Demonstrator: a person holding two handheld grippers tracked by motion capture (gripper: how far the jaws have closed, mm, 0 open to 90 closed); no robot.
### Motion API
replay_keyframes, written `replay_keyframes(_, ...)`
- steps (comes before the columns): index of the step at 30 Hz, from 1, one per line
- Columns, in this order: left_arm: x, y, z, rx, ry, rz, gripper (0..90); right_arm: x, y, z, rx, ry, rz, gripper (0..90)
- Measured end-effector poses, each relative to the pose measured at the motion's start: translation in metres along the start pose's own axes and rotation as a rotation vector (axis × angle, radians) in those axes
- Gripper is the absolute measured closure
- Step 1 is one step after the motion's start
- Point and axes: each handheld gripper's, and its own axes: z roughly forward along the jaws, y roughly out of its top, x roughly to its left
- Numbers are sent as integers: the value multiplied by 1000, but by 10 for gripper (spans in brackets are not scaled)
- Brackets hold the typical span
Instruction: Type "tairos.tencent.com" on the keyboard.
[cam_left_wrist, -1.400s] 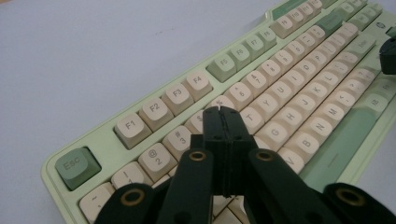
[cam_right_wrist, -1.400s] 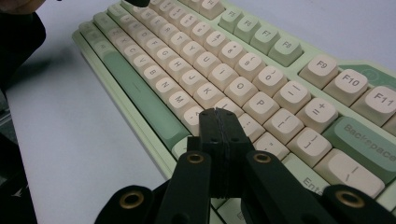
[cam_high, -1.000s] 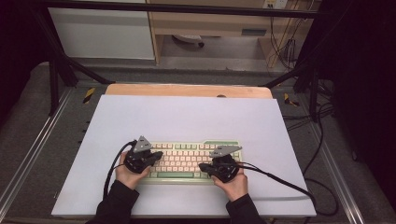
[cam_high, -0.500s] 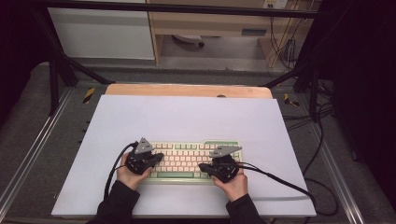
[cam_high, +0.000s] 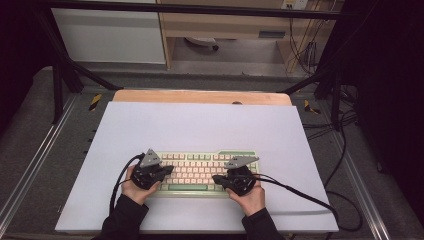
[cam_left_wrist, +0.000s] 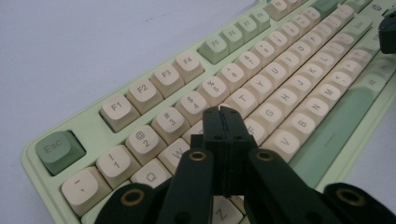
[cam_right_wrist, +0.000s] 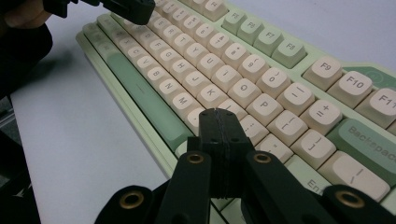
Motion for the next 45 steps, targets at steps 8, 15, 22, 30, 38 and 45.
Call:
replay_keyframes(8,1,-6,-9,-3,0,-4,900,1,1,0,-9,6,6,900)
replay_keyframes(15,4,-12,-17,-11,5,-20,900,4,4,4,-5,13,-6,900)
replay_keyframes(22,4,-14,-21,-13,5,-18,900,8,10,8,-8,19,-10,900)
replay_keyframes(30,6,-17,-25,-16,7,-27,900,17,19,20,-18,36,-13,900)
replay_keyframes(38,7,-17,-25,-17,7,-30,900,21,24,36,-14,48,-6,900)
replay_keyframes(45,7,-18,-24,-13,6,-28,900,23,24,47,1,53,-4,900)
